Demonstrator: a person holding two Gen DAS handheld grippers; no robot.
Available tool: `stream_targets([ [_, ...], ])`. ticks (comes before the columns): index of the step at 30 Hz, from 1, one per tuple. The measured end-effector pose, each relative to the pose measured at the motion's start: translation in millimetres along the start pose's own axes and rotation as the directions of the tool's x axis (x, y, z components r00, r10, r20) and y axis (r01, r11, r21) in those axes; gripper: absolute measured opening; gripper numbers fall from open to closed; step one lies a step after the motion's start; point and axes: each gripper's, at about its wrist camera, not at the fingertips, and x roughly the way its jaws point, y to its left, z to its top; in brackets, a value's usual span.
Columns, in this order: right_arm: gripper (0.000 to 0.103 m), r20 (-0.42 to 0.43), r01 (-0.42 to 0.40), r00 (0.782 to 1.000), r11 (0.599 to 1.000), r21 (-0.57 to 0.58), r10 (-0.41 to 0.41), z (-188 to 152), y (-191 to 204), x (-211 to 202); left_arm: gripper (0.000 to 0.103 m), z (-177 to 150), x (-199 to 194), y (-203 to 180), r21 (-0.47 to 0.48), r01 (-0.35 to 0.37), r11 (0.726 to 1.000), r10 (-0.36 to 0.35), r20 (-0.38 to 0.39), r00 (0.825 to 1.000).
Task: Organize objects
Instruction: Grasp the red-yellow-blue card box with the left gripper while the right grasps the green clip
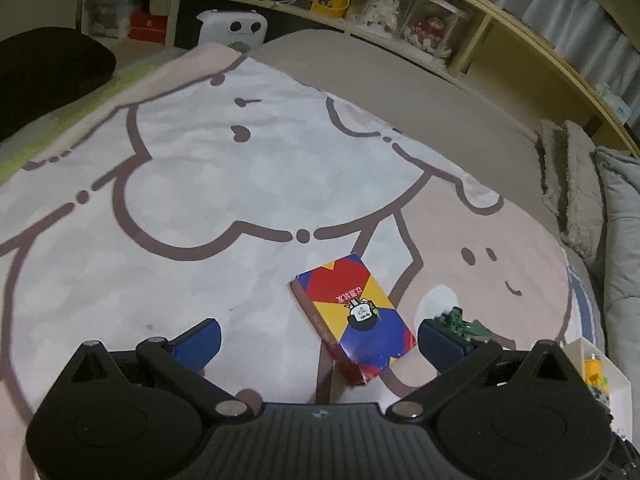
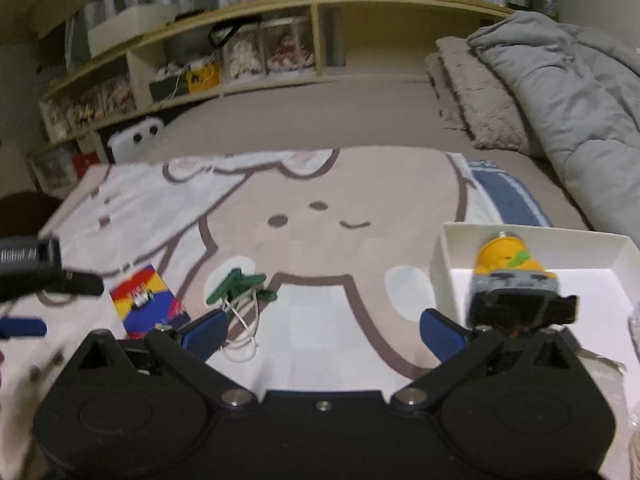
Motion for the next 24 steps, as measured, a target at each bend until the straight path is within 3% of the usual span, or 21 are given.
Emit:
stream_targets([
  [4,0.103,-0.004,0.007,1.0,0.999,-0.032,-0.007,-5.0,6.3,19.7,0.103,0.1,19.1,-2.5,0.013,-0.021,1.0,0.022,-0.022,1.0],
  [12,0.103,-0.008,-0.009,1.0,1.0,0.0,0.009,-6.0,9.0,49.9,0.103,3.4,52.3,-18.1,-0.028,0.038,0.999,-0.039,-0.025,0.999],
  [20,0.103,-0.028,-0.004,1.0,0.998,-0.061,0.002,-14.3,24.1,71.8,0.103,-4.4,66.0,-31.7,0.059,-0.026,0.998,0.026,0.008,1.0],
  [24,0.103,-0.08,0.02,0.996,0.995,-0.097,-0.028,-19.4,27.9,80.7,0.103,-7.0,73.8,-38.3,0.122,-0.066,0.99,0.067,-0.001,0.998],
])
